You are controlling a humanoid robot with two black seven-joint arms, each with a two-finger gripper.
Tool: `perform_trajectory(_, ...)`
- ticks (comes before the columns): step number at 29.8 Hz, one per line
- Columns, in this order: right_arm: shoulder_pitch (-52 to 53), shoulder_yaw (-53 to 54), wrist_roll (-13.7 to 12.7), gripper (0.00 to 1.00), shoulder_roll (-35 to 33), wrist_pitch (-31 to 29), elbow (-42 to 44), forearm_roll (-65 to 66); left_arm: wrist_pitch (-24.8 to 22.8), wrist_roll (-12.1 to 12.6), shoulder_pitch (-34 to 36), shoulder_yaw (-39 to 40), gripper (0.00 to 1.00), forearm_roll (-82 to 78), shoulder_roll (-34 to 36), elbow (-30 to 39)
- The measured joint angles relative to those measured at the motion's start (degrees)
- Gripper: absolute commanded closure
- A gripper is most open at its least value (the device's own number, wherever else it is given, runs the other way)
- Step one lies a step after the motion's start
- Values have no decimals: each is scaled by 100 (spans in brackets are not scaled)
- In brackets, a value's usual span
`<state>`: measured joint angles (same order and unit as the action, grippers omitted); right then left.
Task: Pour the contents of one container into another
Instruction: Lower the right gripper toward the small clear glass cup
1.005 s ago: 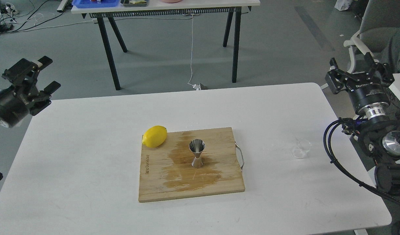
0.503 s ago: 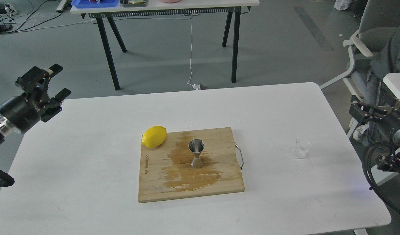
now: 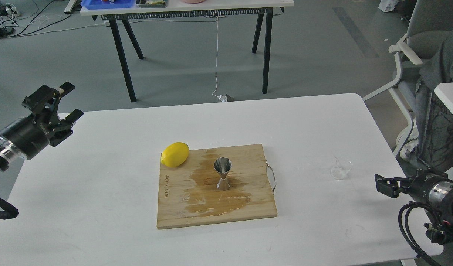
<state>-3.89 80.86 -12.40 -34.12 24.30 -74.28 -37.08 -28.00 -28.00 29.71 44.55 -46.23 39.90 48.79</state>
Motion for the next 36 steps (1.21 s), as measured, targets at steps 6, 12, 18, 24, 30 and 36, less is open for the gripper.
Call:
perform_trajectory(6,379,-624,39,3,33,13,322,93,0,0,0,0,0,0,0,-1)
perform_trajectory(12,529,-713,54,3,312,14,522,393,0,0,-59,0,0,0,-7,-1)
perform_trajectory(18,974,-1038,23,3,737,18,845,816,0,0,-95,0,0,0,-105,-1)
perform_trajectory(24,1183,-1198,27,3,866,29,981,886,0,0,-105,0,0,0,-94,-1)
perform_trajectory(30,1257,-1204,32,4,1025,27,1020,1091,0,0,-151,0,0,0,-89,-1)
perform_trajectory(36,1459,-1204,34,5,1150,16,1127,1221,0,0,-158,0,0,0,-87,-1)
